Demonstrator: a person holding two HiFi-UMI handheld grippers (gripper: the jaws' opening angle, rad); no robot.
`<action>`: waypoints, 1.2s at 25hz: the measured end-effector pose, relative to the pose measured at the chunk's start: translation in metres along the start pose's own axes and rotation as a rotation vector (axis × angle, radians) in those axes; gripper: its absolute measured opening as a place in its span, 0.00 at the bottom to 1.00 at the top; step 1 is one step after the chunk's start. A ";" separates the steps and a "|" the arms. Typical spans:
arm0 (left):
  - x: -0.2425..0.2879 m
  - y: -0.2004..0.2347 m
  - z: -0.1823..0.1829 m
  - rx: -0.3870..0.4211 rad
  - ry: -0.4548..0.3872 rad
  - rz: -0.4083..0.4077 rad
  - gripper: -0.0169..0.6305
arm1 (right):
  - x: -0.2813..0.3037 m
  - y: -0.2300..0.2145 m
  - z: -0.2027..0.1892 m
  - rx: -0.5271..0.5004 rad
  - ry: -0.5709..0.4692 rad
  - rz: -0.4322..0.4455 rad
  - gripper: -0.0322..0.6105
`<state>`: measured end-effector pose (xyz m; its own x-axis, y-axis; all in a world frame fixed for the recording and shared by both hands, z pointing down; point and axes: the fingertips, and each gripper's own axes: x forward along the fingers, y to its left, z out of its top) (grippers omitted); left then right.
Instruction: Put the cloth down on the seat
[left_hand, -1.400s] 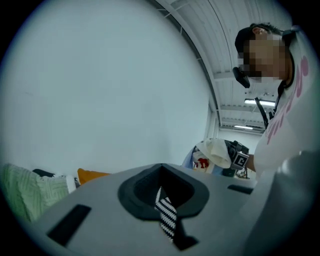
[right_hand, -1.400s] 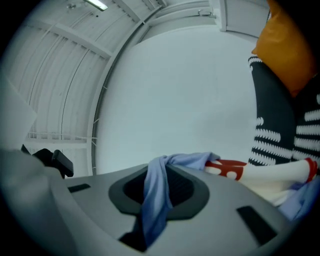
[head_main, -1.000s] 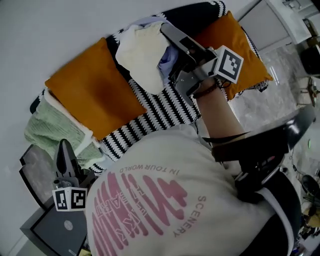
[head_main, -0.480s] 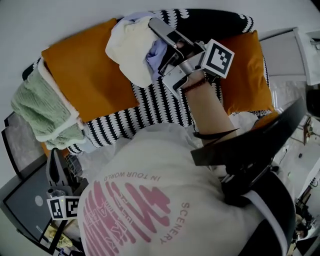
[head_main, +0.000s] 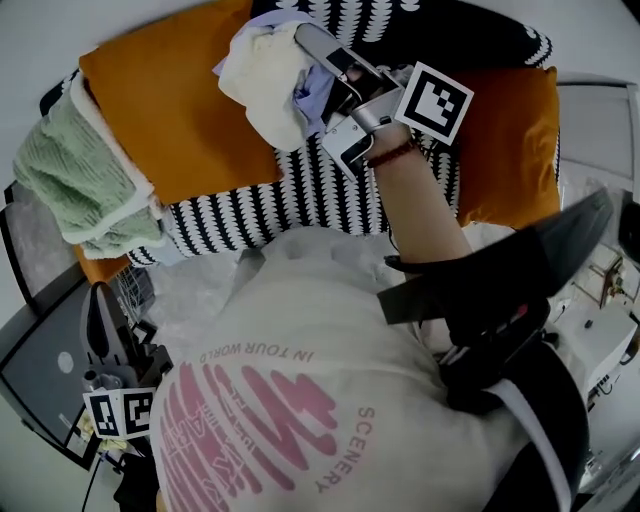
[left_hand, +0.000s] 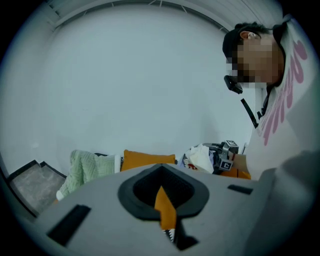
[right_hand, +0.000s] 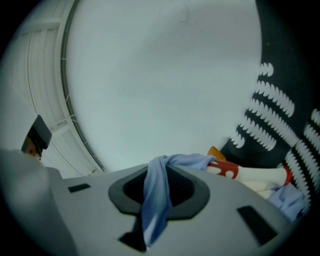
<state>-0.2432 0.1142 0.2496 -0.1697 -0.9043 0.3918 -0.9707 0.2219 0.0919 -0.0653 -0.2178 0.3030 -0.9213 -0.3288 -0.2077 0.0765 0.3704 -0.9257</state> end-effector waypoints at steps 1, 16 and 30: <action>0.000 0.000 -0.002 -0.008 0.007 0.002 0.03 | -0.002 -0.008 -0.004 -0.001 0.009 -0.021 0.16; -0.001 0.002 -0.010 -0.033 0.020 0.002 0.03 | -0.058 -0.134 -0.056 -0.496 0.364 -0.519 0.16; 0.006 -0.001 -0.023 -0.039 0.104 0.002 0.03 | -0.130 -0.268 -0.083 -0.431 0.510 -0.922 0.16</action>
<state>-0.2396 0.1167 0.2729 -0.1506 -0.8617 0.4846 -0.9627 0.2394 0.1264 0.0028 -0.2024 0.6046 -0.6140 -0.2755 0.7397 -0.7571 0.4706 -0.4531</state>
